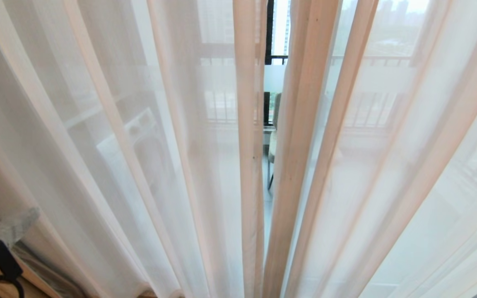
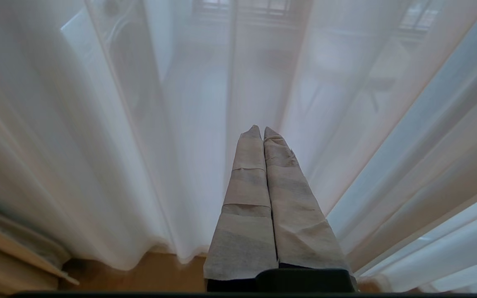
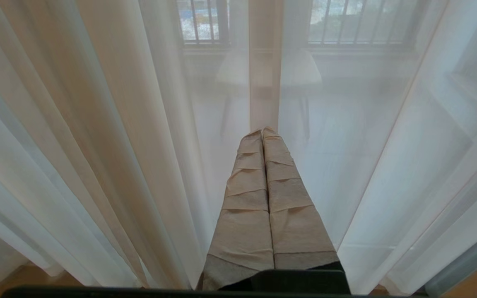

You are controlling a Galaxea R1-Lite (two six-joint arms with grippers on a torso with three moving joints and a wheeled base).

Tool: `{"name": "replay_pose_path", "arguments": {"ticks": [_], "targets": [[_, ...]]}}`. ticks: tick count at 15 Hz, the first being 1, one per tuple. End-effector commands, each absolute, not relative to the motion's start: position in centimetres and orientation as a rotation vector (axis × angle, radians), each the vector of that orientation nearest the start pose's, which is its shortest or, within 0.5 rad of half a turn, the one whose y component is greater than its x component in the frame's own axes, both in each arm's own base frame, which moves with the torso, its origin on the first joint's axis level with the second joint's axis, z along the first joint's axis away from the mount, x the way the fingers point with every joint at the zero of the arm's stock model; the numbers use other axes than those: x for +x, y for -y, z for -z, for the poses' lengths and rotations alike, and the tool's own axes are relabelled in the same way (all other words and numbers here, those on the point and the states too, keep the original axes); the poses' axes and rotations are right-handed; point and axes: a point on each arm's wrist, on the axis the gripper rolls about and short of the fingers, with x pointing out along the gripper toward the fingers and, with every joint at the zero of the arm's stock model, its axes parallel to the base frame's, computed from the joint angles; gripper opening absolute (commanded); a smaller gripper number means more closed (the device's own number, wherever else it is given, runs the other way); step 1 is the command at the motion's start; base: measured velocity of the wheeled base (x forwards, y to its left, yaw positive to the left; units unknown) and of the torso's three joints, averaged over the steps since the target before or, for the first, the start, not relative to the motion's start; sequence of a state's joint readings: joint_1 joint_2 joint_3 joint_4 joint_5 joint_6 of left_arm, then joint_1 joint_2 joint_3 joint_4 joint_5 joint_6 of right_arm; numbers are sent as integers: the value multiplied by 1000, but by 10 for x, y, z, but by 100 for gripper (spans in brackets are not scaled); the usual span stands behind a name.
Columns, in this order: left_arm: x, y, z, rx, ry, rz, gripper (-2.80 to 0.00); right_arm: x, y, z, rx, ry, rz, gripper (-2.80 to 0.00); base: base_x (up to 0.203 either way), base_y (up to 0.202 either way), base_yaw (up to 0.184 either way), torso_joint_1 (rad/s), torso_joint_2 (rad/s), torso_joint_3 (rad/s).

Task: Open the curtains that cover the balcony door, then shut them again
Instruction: Pull the outer curtains open on both sides

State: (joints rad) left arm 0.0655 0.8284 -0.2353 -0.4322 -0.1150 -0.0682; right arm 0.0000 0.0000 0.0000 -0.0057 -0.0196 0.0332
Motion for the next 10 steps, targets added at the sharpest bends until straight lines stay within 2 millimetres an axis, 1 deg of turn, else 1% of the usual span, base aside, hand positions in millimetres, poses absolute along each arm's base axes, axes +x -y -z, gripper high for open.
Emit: {"name": "replay_pose_path", "arguments": {"ticks": [1,6,9,10], "targets": [[62,0,-153,-66,-129,49,-280,-23,0,-76,34,7,20,-280,0,0,0,0,0,0],[25,0,-121,-37,-57,10,-280,-23,0,-76,34,8,20,-280,0,0,0,0,0,0],[3,1,-102,-15,-57,2,-280,-23,0,-76,34,6,20,-280,0,0,0,0,0,0],[-1,1,-96,8,-79,5,-280,-23,0,-76,34,6,20,-280,0,0,0,0,0,0]]}}
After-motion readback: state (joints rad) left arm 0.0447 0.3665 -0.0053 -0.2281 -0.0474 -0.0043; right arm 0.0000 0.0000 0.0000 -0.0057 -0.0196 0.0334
